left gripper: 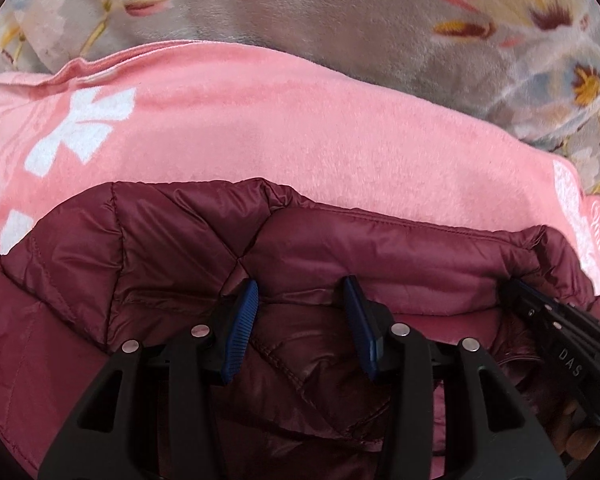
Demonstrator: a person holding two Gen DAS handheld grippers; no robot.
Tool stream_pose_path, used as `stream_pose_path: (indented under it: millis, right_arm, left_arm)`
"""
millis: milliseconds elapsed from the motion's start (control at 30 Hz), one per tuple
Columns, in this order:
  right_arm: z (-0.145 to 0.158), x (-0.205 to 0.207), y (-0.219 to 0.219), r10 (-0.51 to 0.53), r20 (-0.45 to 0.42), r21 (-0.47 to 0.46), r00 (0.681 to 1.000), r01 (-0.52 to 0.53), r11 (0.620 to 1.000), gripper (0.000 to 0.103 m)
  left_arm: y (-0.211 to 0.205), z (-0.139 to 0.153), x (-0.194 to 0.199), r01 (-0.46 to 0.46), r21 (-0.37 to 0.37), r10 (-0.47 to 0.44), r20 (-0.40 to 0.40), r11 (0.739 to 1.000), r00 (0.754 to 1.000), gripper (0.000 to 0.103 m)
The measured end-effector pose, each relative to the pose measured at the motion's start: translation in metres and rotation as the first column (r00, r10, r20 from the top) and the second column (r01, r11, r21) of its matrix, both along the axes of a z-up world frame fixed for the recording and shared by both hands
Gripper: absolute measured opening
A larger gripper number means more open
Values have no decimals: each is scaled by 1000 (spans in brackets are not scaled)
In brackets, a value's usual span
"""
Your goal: Fold large clothes
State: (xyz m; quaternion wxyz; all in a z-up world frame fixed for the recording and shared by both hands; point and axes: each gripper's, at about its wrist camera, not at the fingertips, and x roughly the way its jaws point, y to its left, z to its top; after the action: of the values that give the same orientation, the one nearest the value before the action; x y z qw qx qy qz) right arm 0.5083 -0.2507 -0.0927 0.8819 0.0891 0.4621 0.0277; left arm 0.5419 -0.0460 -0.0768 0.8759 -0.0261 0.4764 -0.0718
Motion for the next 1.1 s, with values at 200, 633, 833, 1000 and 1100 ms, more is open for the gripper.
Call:
stream_pose_path:
  millis: [200, 633, 833, 1000, 1100]
  right_arm:
    - [-4, 6, 3, -1, -11, -1, 1000, 1, 1000, 2]
    - [-4, 3, -5, -14, -7, 15, 1000, 14, 1000, 1]
    - [-1, 13, -19, -56, -3, 87, 998, 56, 995, 0]
    - [-3, 12, -19, -51, -3, 87, 999, 51, 995, 0]
    - [-2, 11, -19, -50, -1, 75, 999, 50, 996, 0]
  left_arm:
    - [-3, -7, 1, 3, 10, -3, 17, 1000, 1000, 43]
    - [-13, -11, 0, 0, 32, -1, 32, 999, 999, 43]
    - [-10, -5, 13, -6, 29, 5, 42, 1000, 999, 45]
    - [-16, -7, 14, -6, 68, 2, 50, 998, 999, 45]
    - [-12, -8, 12, -11, 44, 9, 48, 999, 999, 45]
